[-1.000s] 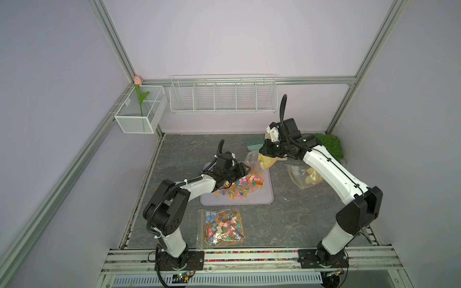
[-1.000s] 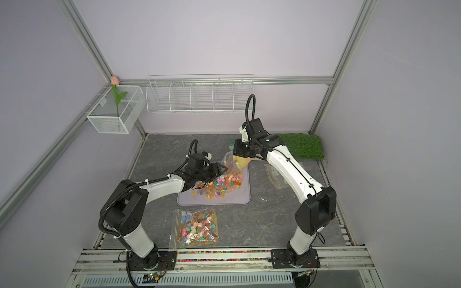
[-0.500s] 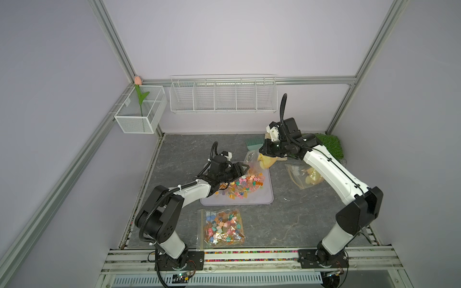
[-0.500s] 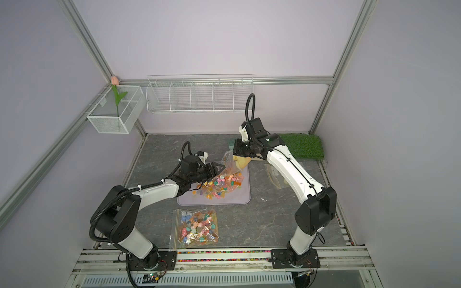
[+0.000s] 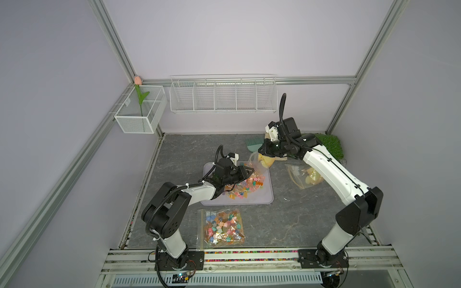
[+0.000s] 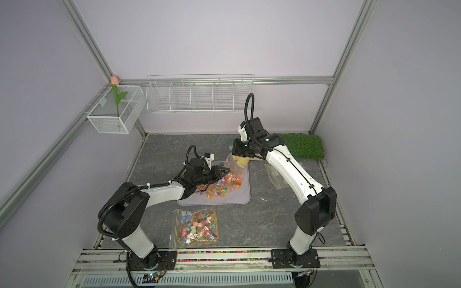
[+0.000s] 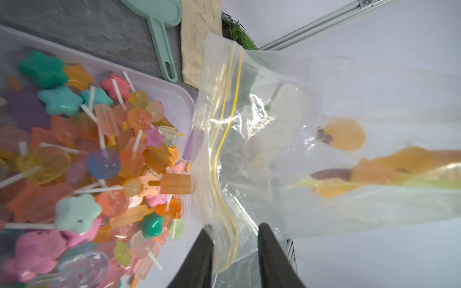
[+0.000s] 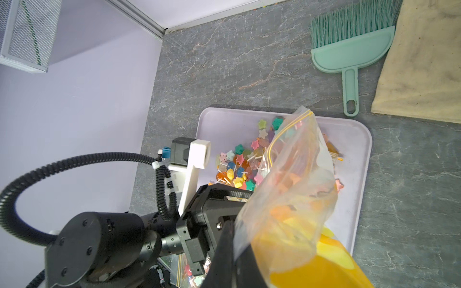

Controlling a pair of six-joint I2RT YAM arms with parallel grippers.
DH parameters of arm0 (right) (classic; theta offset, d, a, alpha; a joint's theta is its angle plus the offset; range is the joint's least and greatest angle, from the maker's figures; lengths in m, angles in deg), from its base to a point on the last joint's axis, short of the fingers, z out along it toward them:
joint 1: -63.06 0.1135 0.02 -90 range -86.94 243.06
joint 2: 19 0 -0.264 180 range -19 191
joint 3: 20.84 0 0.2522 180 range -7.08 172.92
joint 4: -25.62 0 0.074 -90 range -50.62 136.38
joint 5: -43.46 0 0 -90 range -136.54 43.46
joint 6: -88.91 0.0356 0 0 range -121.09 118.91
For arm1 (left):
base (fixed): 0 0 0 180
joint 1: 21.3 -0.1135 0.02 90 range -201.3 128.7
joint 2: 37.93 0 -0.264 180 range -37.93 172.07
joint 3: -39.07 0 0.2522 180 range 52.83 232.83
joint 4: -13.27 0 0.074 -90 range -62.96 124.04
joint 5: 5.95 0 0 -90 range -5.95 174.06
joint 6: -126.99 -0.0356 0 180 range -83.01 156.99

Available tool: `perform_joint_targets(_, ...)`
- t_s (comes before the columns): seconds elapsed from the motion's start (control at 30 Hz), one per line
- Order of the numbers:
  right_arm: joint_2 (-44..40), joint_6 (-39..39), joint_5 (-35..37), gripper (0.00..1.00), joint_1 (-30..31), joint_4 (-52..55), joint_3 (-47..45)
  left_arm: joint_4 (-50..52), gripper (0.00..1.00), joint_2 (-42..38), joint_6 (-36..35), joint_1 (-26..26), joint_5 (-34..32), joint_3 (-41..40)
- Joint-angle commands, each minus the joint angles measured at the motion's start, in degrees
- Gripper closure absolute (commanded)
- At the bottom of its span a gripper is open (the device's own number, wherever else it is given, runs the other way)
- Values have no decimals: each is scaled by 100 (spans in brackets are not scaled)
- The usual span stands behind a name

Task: Pour candies out of the ziploc bag
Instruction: 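Pour the candies out of the ziploc bag onto the tray.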

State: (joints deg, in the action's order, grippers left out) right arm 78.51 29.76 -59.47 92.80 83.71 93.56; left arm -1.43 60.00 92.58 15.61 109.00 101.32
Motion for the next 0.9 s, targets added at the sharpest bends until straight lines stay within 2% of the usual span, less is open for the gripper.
perform_joint_targets(0.0, -135, 48, -34, 93, 54, 117, 213, -394, 82, 119, 134, 40, -54, -42)
perform_joint_targets(0.1, -186, 57, -25, 93, 83, 167, 271, -547, 91, 148, 188, 53, -98, -157)
perform_joint_targets(0.17, -223, 61, -28, 93, 107, 178, 281, -630, 93, 181, 229, 54, -128, -238)
perform_joint_targets(0.4, -264, 35, 61, 93, 174, 263, 221, -801, 93, 174, 327, 54, -106, -338)
perform_joint_targets(0.57, -325, 43, 252, 93, 164, 234, 25, -595, 92, -117, 250, 45, -79, -330)
perform_joint_targets(0.63, -351, 82, 314, 93, 155, 209, -63, -356, 87, -321, 144, 29, -103, -304)
perform_joint_targets(0.7, -380, 129, 369, 93, 121, 185, -159, -114, 78, -570, 26, -12, -167, -297)
perform_joint_targets(0.87, -417, 124, 268, 93, 89, 86, -400, 244, 46, -973, -92, -159, -267, -339)
